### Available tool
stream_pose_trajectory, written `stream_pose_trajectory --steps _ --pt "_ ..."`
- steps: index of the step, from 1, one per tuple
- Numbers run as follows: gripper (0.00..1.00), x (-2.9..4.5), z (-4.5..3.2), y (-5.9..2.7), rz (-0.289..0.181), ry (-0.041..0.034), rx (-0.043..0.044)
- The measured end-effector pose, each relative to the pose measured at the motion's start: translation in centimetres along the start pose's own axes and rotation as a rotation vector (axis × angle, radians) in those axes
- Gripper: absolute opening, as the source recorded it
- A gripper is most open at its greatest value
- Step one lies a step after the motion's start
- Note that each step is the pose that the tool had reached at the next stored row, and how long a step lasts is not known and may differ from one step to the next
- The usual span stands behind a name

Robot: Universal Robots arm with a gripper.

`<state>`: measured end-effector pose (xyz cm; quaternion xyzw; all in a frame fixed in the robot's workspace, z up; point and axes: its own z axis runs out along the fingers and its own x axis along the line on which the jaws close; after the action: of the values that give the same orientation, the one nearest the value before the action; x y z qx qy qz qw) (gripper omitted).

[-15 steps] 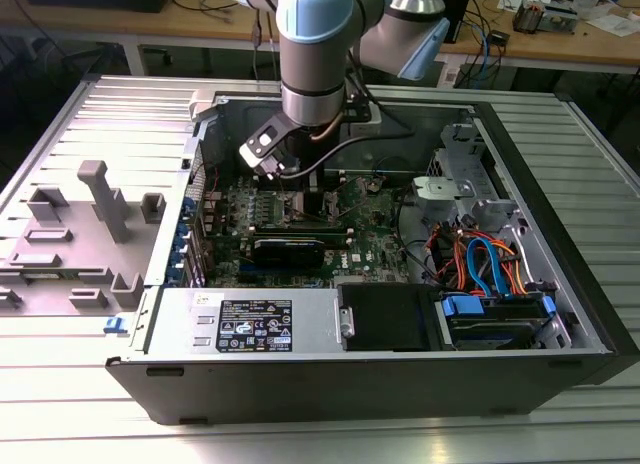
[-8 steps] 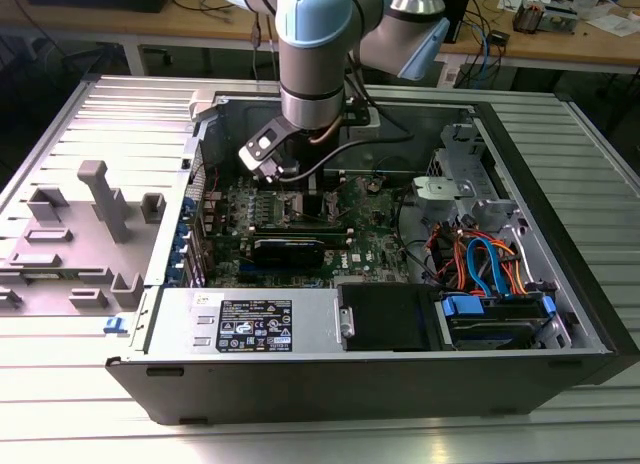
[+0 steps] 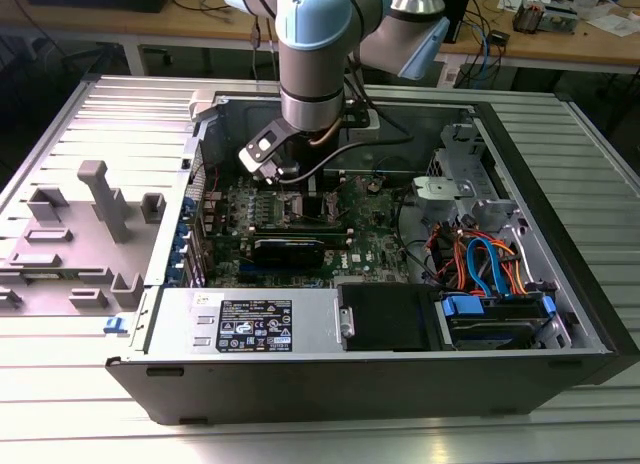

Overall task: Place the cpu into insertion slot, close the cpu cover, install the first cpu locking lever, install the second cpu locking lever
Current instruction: 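Place the cpu into insertion slot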

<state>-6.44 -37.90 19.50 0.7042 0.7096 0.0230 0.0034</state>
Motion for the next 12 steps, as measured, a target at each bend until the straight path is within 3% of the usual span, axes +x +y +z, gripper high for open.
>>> stream_pose_trajectory --steps 4,12 --pt "0.55 0.01 0.01 0.01 0.000 0.0002 -0.0001" --pt "0.55 0.03 -0.78 0.04 0.000 -0.0014 -0.0002"
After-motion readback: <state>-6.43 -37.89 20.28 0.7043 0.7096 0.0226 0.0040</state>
